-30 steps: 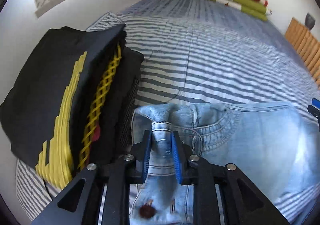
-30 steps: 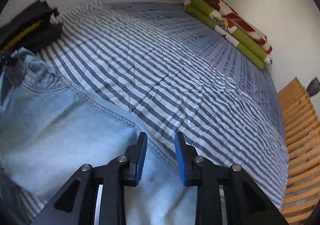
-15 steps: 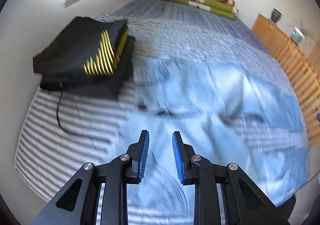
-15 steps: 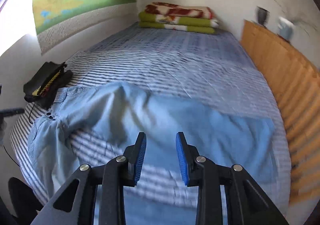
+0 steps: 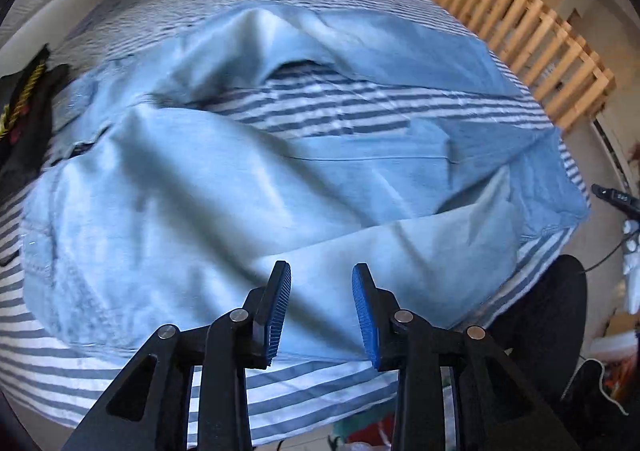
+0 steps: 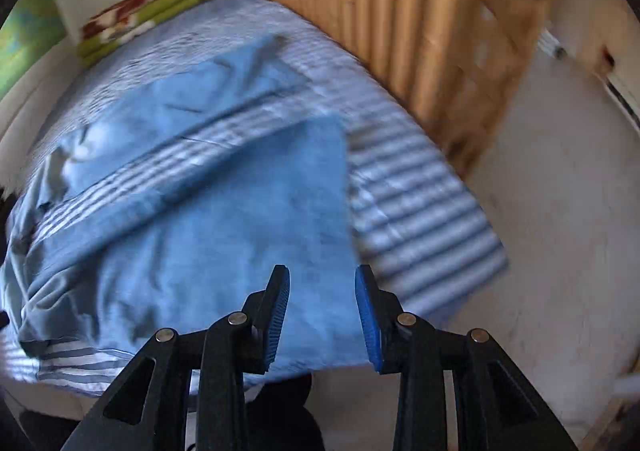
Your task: Fold clothes
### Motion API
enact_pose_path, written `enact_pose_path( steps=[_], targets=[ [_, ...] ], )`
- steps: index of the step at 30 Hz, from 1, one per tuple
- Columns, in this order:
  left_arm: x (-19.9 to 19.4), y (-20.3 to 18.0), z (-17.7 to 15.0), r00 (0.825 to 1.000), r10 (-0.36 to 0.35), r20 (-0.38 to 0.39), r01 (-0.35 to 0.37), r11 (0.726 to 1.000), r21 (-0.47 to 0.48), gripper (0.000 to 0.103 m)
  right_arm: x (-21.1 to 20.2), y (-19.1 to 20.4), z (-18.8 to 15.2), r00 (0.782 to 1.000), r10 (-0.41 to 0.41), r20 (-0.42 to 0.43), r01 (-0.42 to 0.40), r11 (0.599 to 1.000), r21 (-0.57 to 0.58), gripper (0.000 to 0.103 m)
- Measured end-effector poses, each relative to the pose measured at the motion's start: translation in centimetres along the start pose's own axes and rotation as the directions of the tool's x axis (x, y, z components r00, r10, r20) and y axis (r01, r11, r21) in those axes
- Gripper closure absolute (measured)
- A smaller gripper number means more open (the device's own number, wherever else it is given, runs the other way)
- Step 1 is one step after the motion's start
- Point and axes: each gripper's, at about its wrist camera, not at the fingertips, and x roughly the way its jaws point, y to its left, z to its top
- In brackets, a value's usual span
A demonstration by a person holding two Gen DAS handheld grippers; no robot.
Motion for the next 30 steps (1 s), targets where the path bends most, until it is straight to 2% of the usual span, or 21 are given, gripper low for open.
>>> enact_pose_path(
  steps=[3, 5, 8, 10, 12, 17, 18, 19, 23, 24, 27, 29, 30],
  targets=[
    [0.2, -2.2, 0.3, 1.000, -0.018, -0.012, 0.018, 0.998, 0.053, 0.067, 1.5, -2.5, -0.6, 0.998, 0.046, -0.044, -0.042, 0.995, 0.085, 0.071],
    [-0.1, -3.2, 0.0, 1.000, -0.029, -0.008, 0.030, 0.996, 0.079, 0.063, 2.4, -3.1, -0.7, 0.996, 0.055, -0.074, -0.048, 0.994, 0.099, 0.071],
    [-1.0, -4.5, -0.9, 0.999, -0.034, 0.002, 0.033, 0.992, 0.120, 0.055, 2.6, -3.5, -1.2, 0.990, 0.102, -0.094, -0.090, 0.988, 0.128, 0.069],
    [-1.5, -4.9, -1.4, 1.000, -0.026, 0.013, 0.024, 0.988, 0.153, 0.047, 2.8, -3.8, -1.8, 0.984, 0.142, -0.104, -0.125, 0.980, 0.156, 0.065],
    [-1.3, -5.2, -1.7, 1.000, -0.016, 0.015, 0.013, 0.983, 0.186, 0.043, 3.5, -3.5, -2.1, 0.978, 0.166, -0.124, -0.144, 0.975, 0.171, 0.065],
    [0.4, -6.0, -2.1, 1.000, -0.004, -0.023, 0.009, 0.975, 0.222, 0.043, 4.2, -1.9, -2.5, 0.972, 0.182, -0.149, -0.157, 0.974, 0.164, 0.063],
    [0.6, -6.3, -2.2, 1.000, -0.006, -0.027, 0.011, 0.974, 0.228, 0.043, 4.1, -1.6, -2.5, 0.971, 0.185, -0.149, -0.162, 0.975, 0.154, 0.067],
    [0.7, -6.5, -2.4, 1.000, -0.010, -0.030, 0.016, 0.972, 0.234, 0.043, 4.0, -1.4, -2.5, 0.970, 0.193, -0.150, -0.171, 0.974, 0.147, 0.075],
    [1.1, -7.6, -2.9, 1.000, -0.002, -0.031, 0.011, 0.958, 0.286, 0.043, 2.9, -0.5, -1.6, 0.980, 0.150, -0.130, -0.138, 0.985, 0.100, 0.082],
    [1.2, -7.8, -3.0, 1.000, 0.006, -0.025, 0.002, 0.953, 0.302, 0.048, 2.2, -0.2, -1.1, 0.983, 0.139, -0.119, -0.130, 0.988, 0.084, 0.083],
    [1.9, -8.2, -2.8, 0.999, 0.017, -0.037, -0.004, 0.945, 0.327, 0.090, -0.7, 0.1, 0.8, 0.993, 0.107, -0.048, -0.105, 0.994, 0.038, 0.087],
    [2.4, -8.3, -2.5, 0.999, 0.016, -0.040, -0.003, 0.947, 0.321, 0.097, -3.6, 0.3, 2.5, 0.997, 0.072, 0.035, -0.072, 0.997, 0.007, 0.088],
    [2.5, -8.5, -2.3, 0.999, 0.004, -0.047, 0.011, 0.948, 0.319, 0.098, -4.9, 0.0, 3.1, 0.996, 0.052, 0.070, -0.052, 0.999, 0.001, 0.089]
  ],
)
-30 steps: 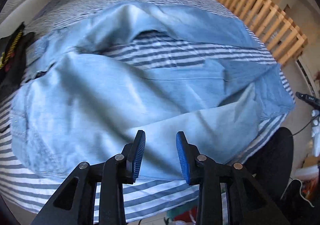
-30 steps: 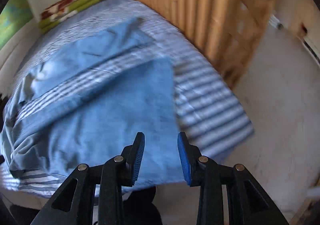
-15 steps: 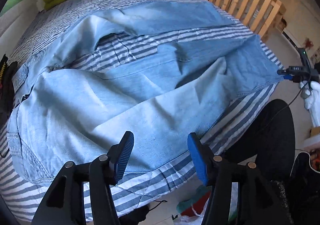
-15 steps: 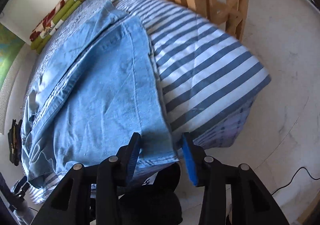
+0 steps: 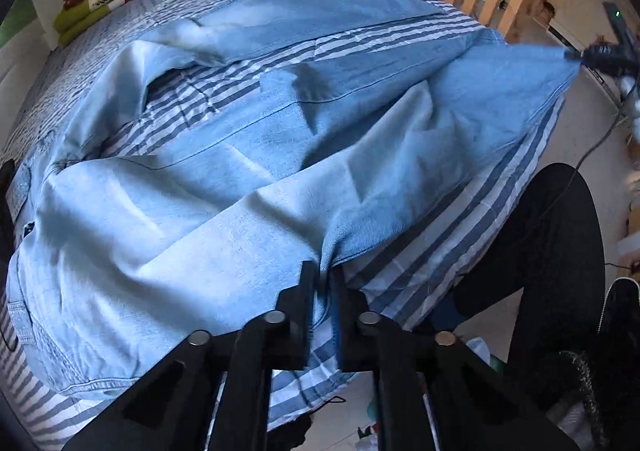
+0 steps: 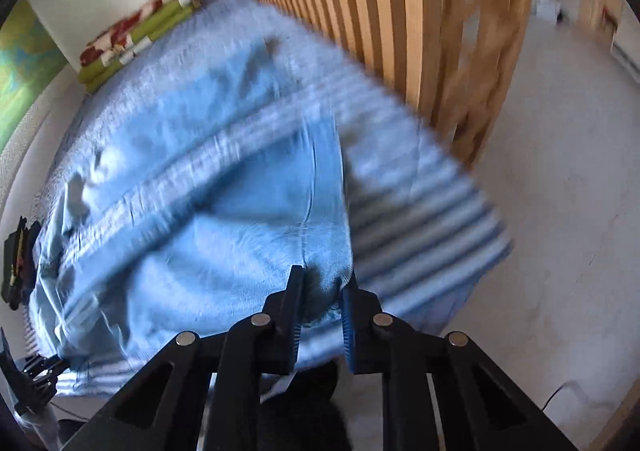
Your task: Fold clothes
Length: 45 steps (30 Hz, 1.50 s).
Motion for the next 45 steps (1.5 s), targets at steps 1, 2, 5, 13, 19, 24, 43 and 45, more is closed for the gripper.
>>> enact_pose_path(
  steps=[1, 2, 5, 13, 19, 24, 43, 45],
  targets=[
    [-0.2, -0.3, 0.1, 1.000, -0.023, 0.003, 0.023, 1.000, -0.005, 0.098, -1.4, -0.2, 0.8, 0.999, -0.026, 0.046, 0.027, 1.000, -0.006, 0.091],
    [-0.4, -0.8, 0.1, 0.999, -0.049, 0.005, 0.049, 0.999, -0.001, 0.098, -2.8, -0.3, 1.5, 0.992, -0.069, 0.103, 0.071, 0.997, -0.015, 0.091],
    [-0.9, -2.6, -0.1, 0.994, -0.108, 0.014, 0.107, 0.993, 0.046, 0.091, -4.0, -0.9, 2.4, 0.963, -0.195, 0.185, 0.204, 0.979, -0.029, 0.092],
    [-4.6, 3.6, -2.7, 0.986, -0.152, 0.061, 0.160, 0.975, -0.156, 0.068, 0.6, 0.9, 1.5, 0.969, -0.244, 0.031, 0.245, 0.957, -0.156, 0.083],
    [-8.1, 15.3, -7.2, 0.989, 0.116, 0.089, -0.066, 0.895, -0.441, 0.066, 0.9, 7.1, 1.9, 0.995, -0.068, 0.066, 0.083, 0.962, -0.258, 0.082],
    [-8.4, 24.6, -11.5, 0.958, 0.287, -0.007, -0.226, 0.736, -0.638, 0.062, 6.2, 17.1, 0.5, 0.994, 0.102, -0.038, -0.108, 0.909, -0.402, 0.082],
    [-5.4, 33.4, -17.8, 0.951, 0.296, -0.090, -0.233, 0.494, -0.838, 0.093, 17.3, 24.3, -1.1, 0.981, -0.024, -0.192, -0.069, 0.884, -0.462, 0.081],
    [-8.0, 32.1, -17.3, 0.926, 0.370, -0.070, -0.260, 0.492, -0.831, 0.094, 17.3, 24.3, -1.2, 0.982, -0.037, -0.184, -0.054, 0.882, -0.467, 0.079]
  ],
)
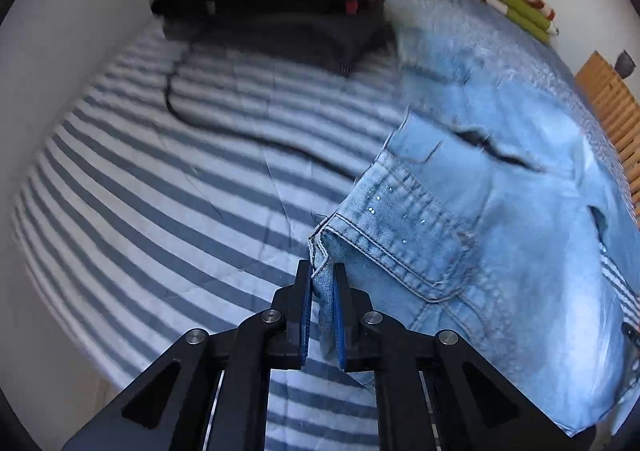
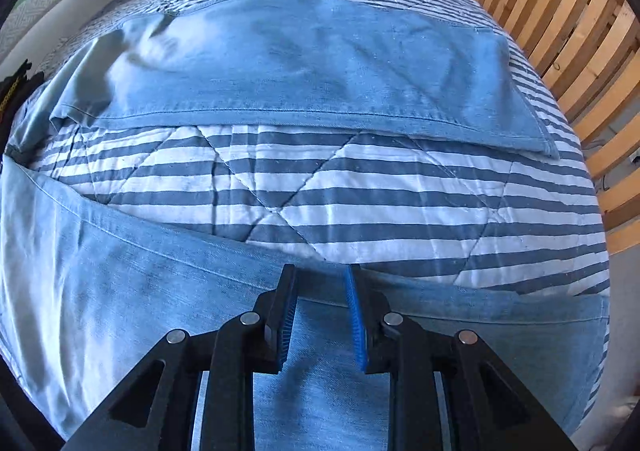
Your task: Fold clothes
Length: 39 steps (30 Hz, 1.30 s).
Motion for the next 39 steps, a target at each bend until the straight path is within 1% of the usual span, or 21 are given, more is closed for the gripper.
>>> enact_pose_path(
  steps=[2, 3, 4, 5, 6, 8, 9, 11, 12, 16, 18, 20, 24, 26, 29, 31, 32, 35, 36, 37, 39],
  targets=[
    [-3.2, 0.2, -0.2, 0.997, -0.016, 0.072, 0.016, 1.000, -0.003, 0.094, 0.0, -0.2, -0.1, 1.000, -0.020, 0.003, 0.020, 1.000, 0.003, 0.079],
    [-3.8, 0.3, -0.3, 0.997, -0.009, 0.080, 0.008, 1.000, 0.008, 0.093, -0.2, -0.7, 0.0, 1.000, -0.028, 0.004, 0.028, 1.000, 0.003, 0.079],
    [-3.9, 0.2, -0.3, 0.997, 0.029, 0.077, -0.031, 0.999, 0.027, 0.091, -0.2, -0.8, 0.0, 1.000, -0.031, 0.007, 0.031, 1.000, 0.006, 0.077],
    [-3.1, 0.0, -0.3, 0.996, 0.083, 0.045, -0.086, 0.994, 0.062, 0.088, -0.2, -0.9, 0.1, 1.000, -0.030, 0.005, 0.030, 1.000, 0.009, 0.077],
    [-2.1, -0.3, -0.3, 0.992, 0.130, -0.002, -0.129, 0.987, 0.098, 0.081, -0.3, -1.1, 0.1, 0.999, -0.034, 0.005, 0.034, 0.999, 0.017, 0.077],
    [-1.5, -0.1, -0.2, 0.983, 0.182, -0.032, -0.178, 0.978, 0.106, 0.080, -1.7, -1.8, -0.3, 0.999, -0.027, 0.036, 0.026, 0.999, 0.043, 0.077],
    [-2.1, -0.1, -0.1, 0.985, 0.170, -0.016, -0.168, 0.982, 0.089, 0.078, -2.7, -2.5, -0.6, 0.998, -0.010, 0.057, 0.006, 0.998, 0.057, 0.076],
    [-4.0, -0.5, 0.2, 0.994, 0.100, 0.033, -0.102, 0.993, 0.057, 0.077, -5.2, -4.1, -1.9, 0.994, 0.026, 0.103, -0.035, 0.996, 0.085, 0.076],
    [-4.8, -1.1, 0.3, 0.996, 0.074, 0.051, -0.077, 0.995, 0.062, 0.076, -6.1, -4.9, -2.4, 0.992, 0.032, 0.119, -0.045, 0.994, 0.101, 0.075],
    [-6.8, -5.7, 1.0, 0.995, -0.017, 0.095, -0.001, 0.983, 0.183, 0.075, -9.0, -10.0, -3.6, 0.985, 0.004, 0.173, -0.041, 0.976, 0.215, 0.072],
    [-7.0, -9.1, 1.0, 0.995, -0.054, 0.088, 0.030, 0.966, 0.255, 0.075, -9.6, -12.4, -3.2, 0.983, -0.035, 0.182, -0.017, 0.961, 0.277, 0.071],
    [-6.7, -12.5, 0.6, 0.993, -0.095, 0.068, 0.068, 0.943, 0.325, 0.073, -9.3, -14.6, -2.4, 0.982, -0.050, 0.183, -0.014, 0.942, 0.335, 0.070],
    [-5.0, -18.0, -0.8, 0.991, -0.130, 0.015, 0.113, 0.908, 0.404, 0.072, -6.4, -18.8, 1.1, 0.983, -0.064, 0.174, -0.021, 0.894, 0.448, 0.067],
    [-3.5, -19.8, -1.6, 0.991, -0.131, -0.011, 0.123, 0.894, 0.432, 0.071, -4.6, -20.6, 2.8, 0.983, -0.059, 0.174, -0.040, 0.856, 0.515, 0.067],
    [-1.0, -21.4, -2.7, 0.996, -0.076, -0.038, 0.085, 0.877, 0.474, 0.072, -1.2, -22.7, 5.3, 0.986, -0.017, 0.165, -0.090, 0.779, 0.621, 0.067],
    [0.7, -21.5, -3.1, 0.996, -0.061, -0.065, 0.084, 0.875, 0.478, 0.072, 1.0, -23.6, 6.4, 0.989, -0.002, 0.148, -0.099, 0.731, 0.675, 0.067],
    [1.4, -21.6, -3.3, 0.995, -0.058, -0.083, 0.090, 0.874, 0.478, 0.072, 2.1, -24.3, 6.8, 0.989, 0.012, 0.145, -0.113, 0.691, 0.714, 0.067],
    [2.7, -21.8, -3.8, 0.994, -0.041, -0.101, 0.085, 0.869, 0.487, 0.072, 4.5, -25.1, 7.1, 0.986, 0.060, 0.154, -0.159, 0.605, 0.781, 0.067],
    [3.0, -21.8, -3.9, 0.994, -0.040, -0.106, 0.087, 0.869, 0.487, 0.072, 4.7, -25.2, 7.3, 0.982, 0.051, 0.180, -0.175, 0.588, 0.789, 0.065],
    [3.3, -21.7, -4.0, 0.993, -0.039, -0.112, 0.089, 0.870, 0.485, 0.072, 4.8, -25.1, 7.7, 0.980, 0.041, 0.194, -0.181, 0.588, 0.788, 0.064],
    [3.8, -21.5, -4.1, 0.992, -0.040, -0.123, 0.094, 0.873, 0.478, 0.071, 5.3, -24.9, 8.6, 0.981, 0.029, 0.190, -0.168, 0.606, 0.778, 0.064]
  ],
)
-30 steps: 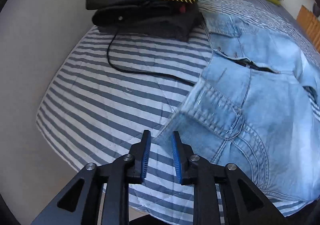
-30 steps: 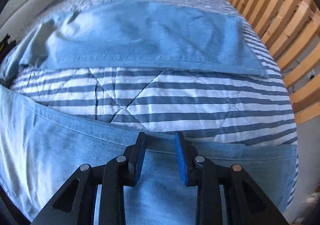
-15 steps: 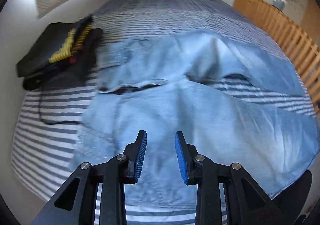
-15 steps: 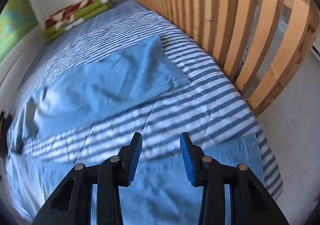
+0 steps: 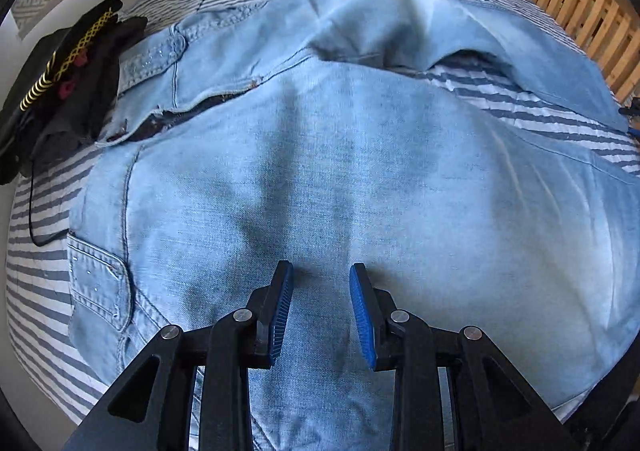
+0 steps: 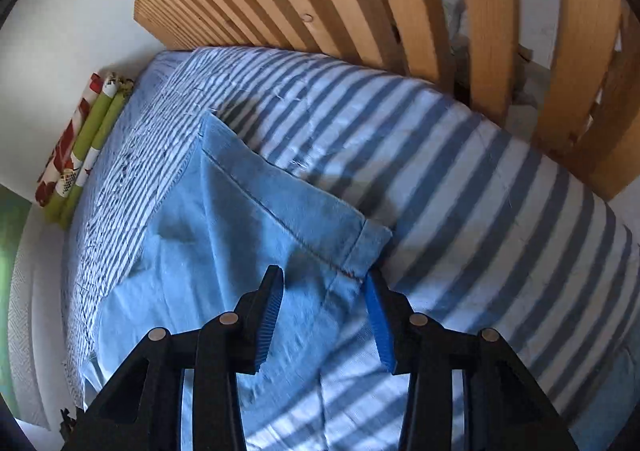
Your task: Fold clothes
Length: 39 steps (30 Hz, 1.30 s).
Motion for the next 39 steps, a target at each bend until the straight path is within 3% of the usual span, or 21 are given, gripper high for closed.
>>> enact_pose_path(
  steps=[2, 3, 4, 7, 9, 11, 14, 16, 19, 23, 28, 34, 39],
  targets=[
    [0.4, 0.0, 0.0, 1.000, -0.004, -0.003, 0.004, 1.000, -0.008, 0.071, 0.4, 0.9, 0.0, 1.000, 0.002, 0.016, -0.001, 0.999, -0.043, 0.070],
    [0.4, 0.0, 0.0, 1.000, -0.004, -0.001, 0.004, 1.000, -0.012, 0.071, 0.7, 1.5, 0.0, 1.000, 0.002, 0.015, -0.001, 0.997, -0.073, 0.089],
    [0.4, 0.0, 0.0, 1.000, -0.002, -0.004, 0.002, 1.000, -0.014, 0.071, 0.7, 2.0, -0.2, 1.000, -0.008, 0.020, 0.010, 0.995, -0.099, 0.096],
    [0.3, -0.2, 0.0, 1.000, 0.005, -0.008, -0.005, 1.000, -0.005, 0.071, -1.7, 3.8, -0.3, 0.986, -0.072, 0.154, 0.102, 0.974, -0.204, 0.097],
    [0.2, -0.4, -0.1, 1.000, 0.010, -0.011, -0.010, 1.000, 0.006, 0.071, -4.3, 4.9, -0.3, 0.948, -0.073, 0.309, 0.164, 0.945, -0.282, 0.098],
    [0.1, -0.4, -0.1, 1.000, 0.012, -0.015, -0.012, 1.000, 0.009, 0.071, -4.5, 5.7, 0.0, 0.919, -0.139, 0.369, 0.260, 0.917, -0.302, 0.097],
    [-0.3, -0.2, -0.2, 1.000, 0.003, -0.015, -0.003, 1.000, -0.002, 0.071, -2.2, 6.1, 0.6, 0.958, -0.173, 0.228, 0.248, 0.900, -0.359, 0.095],
    [-1.0, 0.3, -0.2, 1.000, -0.009, -0.005, 0.009, 1.000, -0.023, 0.071, -2.0, 5.9, 0.5, 0.951, -0.220, 0.218, 0.289, 0.884, -0.368, 0.082],
    [-2.9, 1.9, -0.8, 1.000, -0.003, 0.024, 0.005, 0.998, -0.057, 0.071, -4.0, 4.8, 0.3, 0.957, -0.193, 0.217, 0.260, 0.901, -0.346, 0.079],
    [-5.9, 5.8, -2.2, 0.998, 0.008, 0.066, 0.002, 0.989, -0.148, 0.070, -8.9, 1.3, -1.7, 0.983, -0.084, 0.164, 0.137, 0.928, -0.347, 0.079],
    [-7.9, 10.2, -4.9, 0.996, 0.011, 0.092, 0.012, 0.970, -0.244, 0.063, -17.3, -7.5, -6.7, 0.990, 0.010, 0.138, 0.029, 0.959, -0.282, 0.077],
    [-7.8, 13.8, -7.8, 0.997, -0.014, 0.081, 0.040, 0.943, -0.329, 0.063, -23.3, -19.5, -12.2, 0.987, -0.064, 0.145, 0.084, 0.987, -0.140, 0.074],
    [-6.5, 13.6, -8.0, 0.997, -0.034, 0.064, 0.054, 0.937, -0.345, 0.063, -22.9, -26.9, -15.9, 0.994, -0.077, 0.079, 0.077, 0.997, 0.000, 0.071]
  ],
)
